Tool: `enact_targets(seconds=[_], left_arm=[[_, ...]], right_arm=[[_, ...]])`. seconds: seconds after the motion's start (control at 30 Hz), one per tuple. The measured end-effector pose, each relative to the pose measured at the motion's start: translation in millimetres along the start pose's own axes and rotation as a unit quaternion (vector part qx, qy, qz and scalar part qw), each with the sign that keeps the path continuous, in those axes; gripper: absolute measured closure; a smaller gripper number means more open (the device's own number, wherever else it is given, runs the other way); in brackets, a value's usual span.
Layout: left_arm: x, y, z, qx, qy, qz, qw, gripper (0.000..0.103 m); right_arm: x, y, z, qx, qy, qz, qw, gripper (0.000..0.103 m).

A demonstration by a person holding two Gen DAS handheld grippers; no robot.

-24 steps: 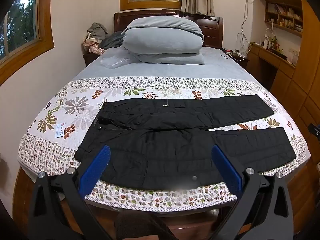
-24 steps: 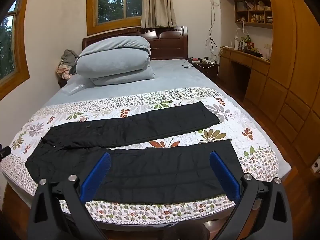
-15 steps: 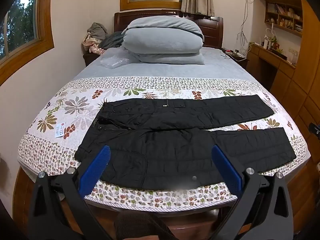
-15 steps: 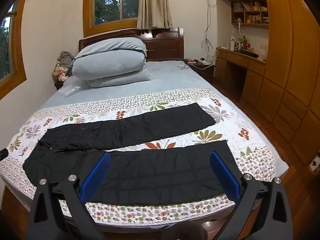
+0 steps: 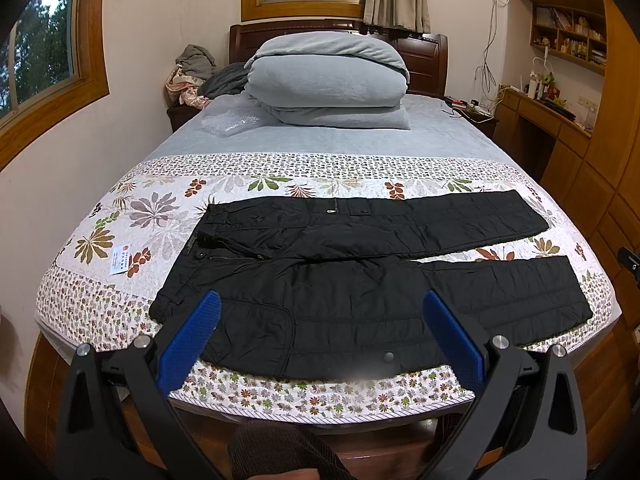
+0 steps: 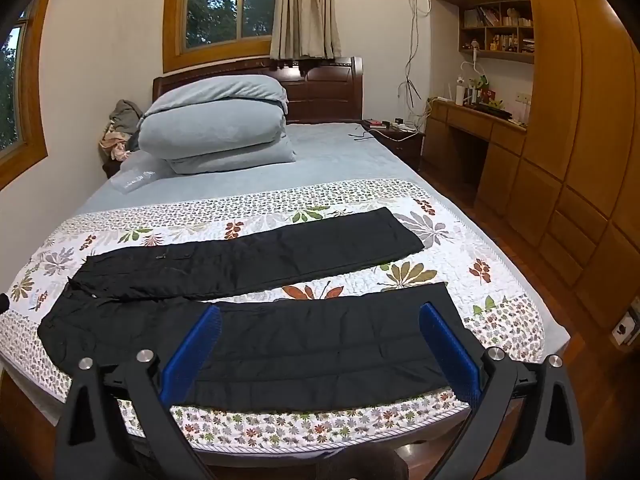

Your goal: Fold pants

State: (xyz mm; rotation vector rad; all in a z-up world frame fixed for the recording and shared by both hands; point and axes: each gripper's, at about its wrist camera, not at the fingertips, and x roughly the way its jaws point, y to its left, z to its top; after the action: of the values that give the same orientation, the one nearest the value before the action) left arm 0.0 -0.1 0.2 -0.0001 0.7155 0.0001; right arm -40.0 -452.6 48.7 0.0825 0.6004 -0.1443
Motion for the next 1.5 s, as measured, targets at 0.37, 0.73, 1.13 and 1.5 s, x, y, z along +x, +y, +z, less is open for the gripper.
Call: enact_targets(seconds=[0.37,0.73,1.13,1.5], left_arm=[[-0.1,0.2,0.0,-0.001,0.000,0.000,1.0000,0.002],[0.1,0.4,1.6,0.001,-0.001,-0.001,1.0000,0.002],[-0.5,-0.1,1.5,0.001,-0.001,-0.001,1.0000,0.002],[-0.4,0.2,1.5,0.000,-0.001,-0.001,1.0000,0.002]], right_arm=[[-0.5,-1.2,0.0,-0.002,-0.002,0.002,1.000,0.003],[-1.3,1.6,-0.3,-0.006,-0.002,0.003,1.000,0.003],[-1.8,2.0,0.2,-0.005,-0.002,0.004,1.000,0.003],[-2.2,1.7,0.2,-0.005,-0.002,0.004,1.000,0.003]])
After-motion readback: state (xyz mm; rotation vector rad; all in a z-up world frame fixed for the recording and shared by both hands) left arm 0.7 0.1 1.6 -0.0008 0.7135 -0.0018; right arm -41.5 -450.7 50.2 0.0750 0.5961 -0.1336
